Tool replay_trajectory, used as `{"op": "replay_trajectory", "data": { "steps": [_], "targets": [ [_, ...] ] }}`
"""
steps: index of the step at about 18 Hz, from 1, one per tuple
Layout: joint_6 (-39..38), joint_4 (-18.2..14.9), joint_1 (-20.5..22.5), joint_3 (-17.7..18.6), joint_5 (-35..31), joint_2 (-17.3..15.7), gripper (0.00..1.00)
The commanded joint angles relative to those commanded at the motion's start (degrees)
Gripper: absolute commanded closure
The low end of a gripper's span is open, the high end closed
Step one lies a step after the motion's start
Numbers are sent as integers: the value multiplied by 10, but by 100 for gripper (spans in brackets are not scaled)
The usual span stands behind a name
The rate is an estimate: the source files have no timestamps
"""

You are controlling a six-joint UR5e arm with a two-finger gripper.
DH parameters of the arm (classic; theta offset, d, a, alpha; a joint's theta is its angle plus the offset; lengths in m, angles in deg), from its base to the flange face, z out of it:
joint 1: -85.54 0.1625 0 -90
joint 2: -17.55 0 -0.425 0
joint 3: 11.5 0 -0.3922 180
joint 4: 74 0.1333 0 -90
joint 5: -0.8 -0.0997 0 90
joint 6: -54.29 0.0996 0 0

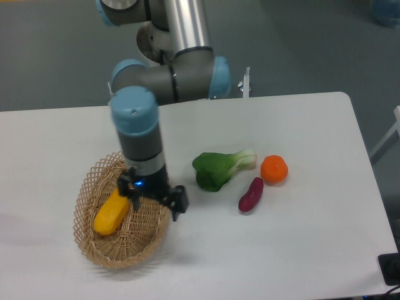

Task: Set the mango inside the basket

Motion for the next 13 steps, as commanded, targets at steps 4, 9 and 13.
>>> {"op": "replay_trajectory", "data": {
  "steps": [4, 9, 13],
  "targets": [
    [64, -50, 52, 0, 4, -23, 0],
    [182, -109, 116, -11, 20, -45, 0],
    [243, -129, 154, -15, 41, -58, 0]
  ]
}}
